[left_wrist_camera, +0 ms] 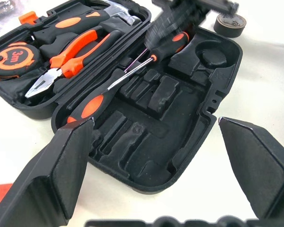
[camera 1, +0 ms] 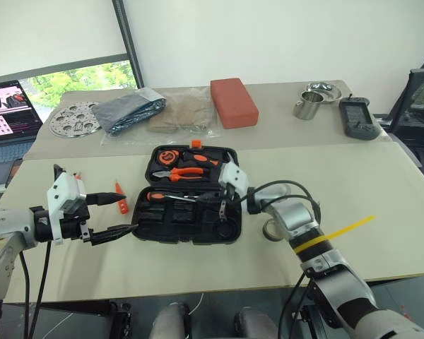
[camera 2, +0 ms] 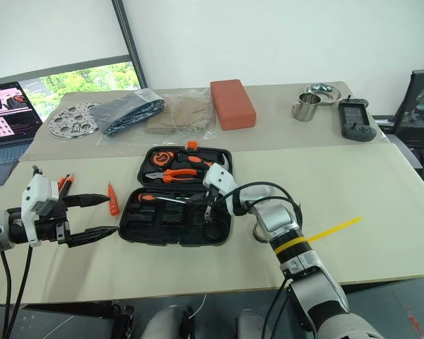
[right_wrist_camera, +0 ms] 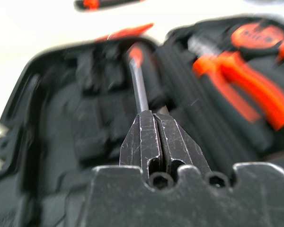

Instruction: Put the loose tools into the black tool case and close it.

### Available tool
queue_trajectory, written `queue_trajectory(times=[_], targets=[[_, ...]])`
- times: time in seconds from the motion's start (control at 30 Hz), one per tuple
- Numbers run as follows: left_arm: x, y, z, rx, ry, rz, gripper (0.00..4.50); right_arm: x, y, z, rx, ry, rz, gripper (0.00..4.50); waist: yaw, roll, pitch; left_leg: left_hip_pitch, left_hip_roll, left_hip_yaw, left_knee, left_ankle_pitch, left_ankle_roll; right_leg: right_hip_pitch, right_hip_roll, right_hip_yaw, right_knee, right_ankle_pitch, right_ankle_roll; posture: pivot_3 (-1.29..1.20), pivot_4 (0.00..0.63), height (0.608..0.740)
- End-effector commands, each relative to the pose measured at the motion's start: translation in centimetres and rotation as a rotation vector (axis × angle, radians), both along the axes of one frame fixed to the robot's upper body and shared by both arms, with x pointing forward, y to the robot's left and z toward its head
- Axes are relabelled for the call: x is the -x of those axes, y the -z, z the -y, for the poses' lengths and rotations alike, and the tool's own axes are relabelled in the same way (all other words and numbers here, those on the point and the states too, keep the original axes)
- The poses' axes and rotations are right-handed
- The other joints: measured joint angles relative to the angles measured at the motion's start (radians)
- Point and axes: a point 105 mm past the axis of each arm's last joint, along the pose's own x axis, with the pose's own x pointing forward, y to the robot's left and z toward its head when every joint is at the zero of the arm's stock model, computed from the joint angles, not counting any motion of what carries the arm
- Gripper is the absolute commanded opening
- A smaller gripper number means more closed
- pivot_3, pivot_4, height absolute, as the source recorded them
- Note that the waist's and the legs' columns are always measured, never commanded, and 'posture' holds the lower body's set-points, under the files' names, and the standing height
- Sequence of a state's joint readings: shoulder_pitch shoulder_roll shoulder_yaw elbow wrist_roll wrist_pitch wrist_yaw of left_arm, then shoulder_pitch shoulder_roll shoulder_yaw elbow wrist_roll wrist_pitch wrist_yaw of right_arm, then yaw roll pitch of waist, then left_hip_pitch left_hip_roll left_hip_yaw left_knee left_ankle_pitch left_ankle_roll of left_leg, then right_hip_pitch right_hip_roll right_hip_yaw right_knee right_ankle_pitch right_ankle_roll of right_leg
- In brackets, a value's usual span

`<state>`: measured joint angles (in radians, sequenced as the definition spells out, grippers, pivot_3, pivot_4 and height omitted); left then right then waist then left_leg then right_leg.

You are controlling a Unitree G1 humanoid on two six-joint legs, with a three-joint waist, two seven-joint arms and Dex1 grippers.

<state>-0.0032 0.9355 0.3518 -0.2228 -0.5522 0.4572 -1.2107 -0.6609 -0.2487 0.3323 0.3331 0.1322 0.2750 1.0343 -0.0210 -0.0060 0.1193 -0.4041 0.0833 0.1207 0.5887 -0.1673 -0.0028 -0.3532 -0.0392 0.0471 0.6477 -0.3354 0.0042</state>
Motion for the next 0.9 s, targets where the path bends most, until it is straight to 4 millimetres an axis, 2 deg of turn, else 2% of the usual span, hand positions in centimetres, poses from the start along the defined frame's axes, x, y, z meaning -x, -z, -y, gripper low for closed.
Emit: queue_trajectory(times=[0.03, 0.17, 0.27, 0.37, 0.43, 0.5, 0.63, 0.83, 0.9], targets=[[-0.2, -0.9, 0.1, -0.012, 0.014, 0.046, 4.5, 0.2, 0.8, -0.1, 0.052, -0.007, 0.02, 0.06, -0.003, 0.0, 0.0, 0.0, 0.0, 0.0, 0.0, 0.0, 0.0, 0.0, 0.0, 0.0, 0.0, 0.0, 0.0, 0.0, 0.15, 0.74], [-0.2, -0.9, 0.1, -0.014, 0.015, 0.045, 4.5, -0.1, 1.0, -0.1, 0.063, 0.002, 0.031, 0.06, -0.002, -0.001, -0.001, 0.001, 0.001, 0.0, 0.0, 0.0, 0.0, 0.001, 0.001, 0.0, 0.0, 0.0, 0.0, 0.0, 0.15, 0.74], [-0.3, -0.9, 0.2, -0.013, 0.018, 0.045, 4.5, -0.1, 0.2, -0.2, 0.021, -0.007, 0.054, 0.06, -0.002, -0.002, -0.001, 0.002, 0.0, 0.0, 0.0, 0.0, 0.0, 0.001, 0.001, 0.0, 0.0, 0.0, 0.0, 0.0, 0.15, 0.74], [-0.3, -1.0, 0.1, -0.013, 0.018, 0.046, 4.5, 0.0, -3.3, -0.6, -0.189, -0.018, 0.061, 0.06, -0.002, -0.001, -0.001, 0.001, 0.0, 0.0, 0.0, 0.0, 0.0, 0.001, 0.001, -0.001, 0.0, 0.0, 0.0, 0.0, 0.15, 0.74], [-0.3, -0.9, 0.2, -0.014, 0.019, 0.045, 4.5, -1.0, -4.3, -0.2, -0.243, 0.042, 0.064, 0.06, -0.004, -0.001, -0.001, 0.0, 0.001, 0.0, 0.0, 0.0, 0.0, 0.0, 0.001, 0.0, 0.0, 0.0, 0.0, 0.0, 0.15, 0.74], [-0.4, -0.8, 0.4, -0.011, 0.023, 0.044, 4.5, -1.8, -3.9, 0.1, -0.226, 0.082, 0.072, 0.06, -0.005, -0.001, -0.001, 0.0, 0.001, 0.0, 0.0, 0.0, 0.0, 0.0, 0.001, 0.0, 0.0, 0.0, 0.0, 0.0, 0.15, 0.74], [-0.5, -0.9, 0.5, -0.008, 0.026, 0.047, 4.5, -2.0, -2.4, 0.3, -0.16, 0.102, 0.057, 0.06, -0.005, -0.001, -0.001, 0.0, 0.0, 0.0, 0.0, 0.0, 0.0, 0.0, 0.0, -0.001, 0.0, 0.0, 0.0, 0.0, 0.15, 0.74], [-0.4, -0.9, 0.4, -0.017, 0.026, 0.045, 4.5, -1.6, 0.6, 0.6, -0.019, 0.106, 0.004, 0.06, -0.004, -0.001, -0.001, 0.0, 0.0, 0.0, 0.0, 0.0, 0.0, 0.0, 0.0, 0.0, 0.0, 0.0, 0.0, 0.0, 0.15, 0.74], [-0.3, -0.9, 0.4, -0.019, 0.027, 0.045, 4.5, -1.4, 0.9, 0.5, -0.011, 0.089, 0.006, 0.06, -0.008, -0.001, -0.001, 0.001, 0.001, 0.0, 0.0, 0.0, 0.0, 0.001, 0.0, 0.0, 0.0, 0.0, 0.0, 0.0, 0.15, 0.74]])
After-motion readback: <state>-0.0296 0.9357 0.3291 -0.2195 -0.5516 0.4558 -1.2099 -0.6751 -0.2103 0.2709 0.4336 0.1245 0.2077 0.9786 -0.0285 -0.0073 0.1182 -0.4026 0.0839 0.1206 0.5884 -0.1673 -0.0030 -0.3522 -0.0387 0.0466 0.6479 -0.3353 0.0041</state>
